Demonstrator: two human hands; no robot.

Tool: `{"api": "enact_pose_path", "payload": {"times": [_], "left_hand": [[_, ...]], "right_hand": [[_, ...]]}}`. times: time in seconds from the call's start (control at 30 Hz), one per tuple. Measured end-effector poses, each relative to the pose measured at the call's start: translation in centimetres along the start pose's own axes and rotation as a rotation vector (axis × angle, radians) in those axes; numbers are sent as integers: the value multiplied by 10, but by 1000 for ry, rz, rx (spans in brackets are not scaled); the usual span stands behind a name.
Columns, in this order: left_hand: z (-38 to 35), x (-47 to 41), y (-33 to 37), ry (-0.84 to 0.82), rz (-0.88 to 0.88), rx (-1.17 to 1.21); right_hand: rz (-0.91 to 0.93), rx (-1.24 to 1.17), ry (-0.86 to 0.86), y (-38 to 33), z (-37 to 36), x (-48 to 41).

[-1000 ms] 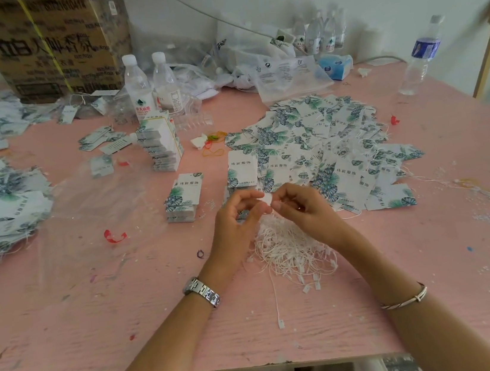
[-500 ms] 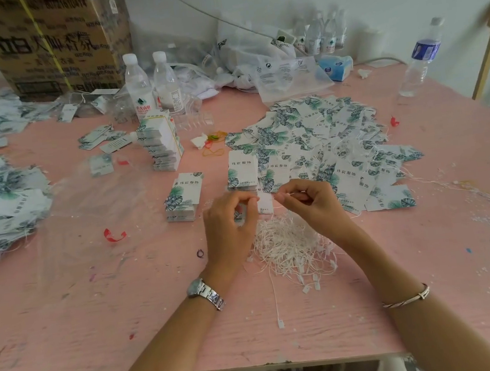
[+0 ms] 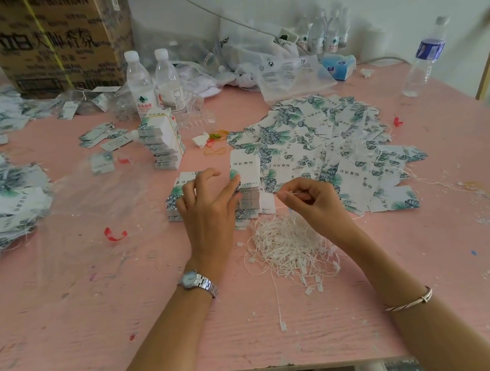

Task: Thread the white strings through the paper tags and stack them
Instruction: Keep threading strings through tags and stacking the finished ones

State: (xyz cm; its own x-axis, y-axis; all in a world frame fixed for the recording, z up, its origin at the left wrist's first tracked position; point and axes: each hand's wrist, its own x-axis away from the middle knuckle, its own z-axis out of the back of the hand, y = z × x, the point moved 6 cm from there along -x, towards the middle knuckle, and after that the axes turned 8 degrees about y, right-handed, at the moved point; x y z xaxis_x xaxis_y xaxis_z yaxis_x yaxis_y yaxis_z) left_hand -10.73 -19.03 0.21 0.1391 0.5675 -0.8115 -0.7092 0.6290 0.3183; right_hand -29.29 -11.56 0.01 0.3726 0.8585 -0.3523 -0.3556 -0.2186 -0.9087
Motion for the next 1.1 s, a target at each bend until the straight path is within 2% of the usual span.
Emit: {"api": "enact_pose_path", "payload": {"times": [0.4, 0.6, 0.8, 0.9, 1.0, 1.1], "left_hand": [[14, -2, 4, 218, -129, 40], [24, 1, 15, 347, -269, 147], [27, 12, 41, 269, -454, 349], [24, 13, 46, 181, -480, 364], [15, 15, 45, 62, -413, 362], [11, 15, 42, 20, -256, 407]], "right_hand": [[-54, 6, 66, 3, 4, -2], [-83, -116, 97, -2, 6, -3], [-45, -272, 135, -8, 7, -2], [-12, -216, 155, -8, 7, -1], [7, -173, 174, -8, 8, -1], [25, -145, 163, -10, 4, 0]]}}
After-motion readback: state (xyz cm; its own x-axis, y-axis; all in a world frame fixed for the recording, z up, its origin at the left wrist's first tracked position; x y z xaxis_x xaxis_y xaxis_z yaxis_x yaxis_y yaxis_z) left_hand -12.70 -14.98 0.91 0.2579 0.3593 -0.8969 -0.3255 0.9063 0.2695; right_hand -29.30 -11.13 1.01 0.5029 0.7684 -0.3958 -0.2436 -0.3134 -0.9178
